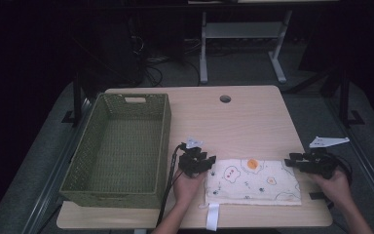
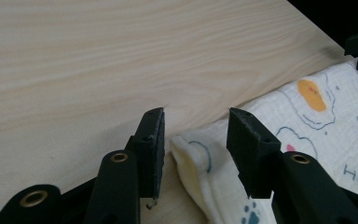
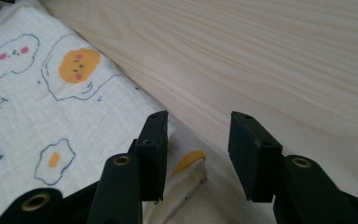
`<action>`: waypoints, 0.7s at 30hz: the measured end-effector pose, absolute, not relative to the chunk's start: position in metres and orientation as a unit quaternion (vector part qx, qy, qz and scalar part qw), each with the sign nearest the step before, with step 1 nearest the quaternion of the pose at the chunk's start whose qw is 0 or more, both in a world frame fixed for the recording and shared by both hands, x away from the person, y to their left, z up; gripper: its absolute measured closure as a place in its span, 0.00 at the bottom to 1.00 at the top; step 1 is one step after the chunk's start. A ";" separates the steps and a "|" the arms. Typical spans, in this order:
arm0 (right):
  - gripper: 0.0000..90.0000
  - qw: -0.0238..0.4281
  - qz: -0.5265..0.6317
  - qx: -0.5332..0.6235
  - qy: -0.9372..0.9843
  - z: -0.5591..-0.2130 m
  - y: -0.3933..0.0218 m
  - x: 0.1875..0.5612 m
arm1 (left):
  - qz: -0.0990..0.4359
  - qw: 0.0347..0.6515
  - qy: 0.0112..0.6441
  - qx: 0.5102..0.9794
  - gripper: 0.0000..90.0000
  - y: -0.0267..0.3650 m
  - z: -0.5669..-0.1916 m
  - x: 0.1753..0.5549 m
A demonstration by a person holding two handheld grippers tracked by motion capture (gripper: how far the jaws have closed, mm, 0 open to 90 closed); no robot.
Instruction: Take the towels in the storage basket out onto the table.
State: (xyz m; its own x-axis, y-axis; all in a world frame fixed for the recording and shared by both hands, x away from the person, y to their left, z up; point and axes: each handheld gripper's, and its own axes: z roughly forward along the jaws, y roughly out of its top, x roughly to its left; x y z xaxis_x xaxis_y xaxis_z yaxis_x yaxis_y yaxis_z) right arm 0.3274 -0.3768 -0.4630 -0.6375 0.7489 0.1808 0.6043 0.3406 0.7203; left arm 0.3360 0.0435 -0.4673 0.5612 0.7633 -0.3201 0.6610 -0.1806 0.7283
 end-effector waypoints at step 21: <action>0.94 0.053 0.386 0.416 0.821 -0.470 -0.378 0.339 | 0.034 0.449 0.465 0.762 0.99 0.049 -0.474 0.344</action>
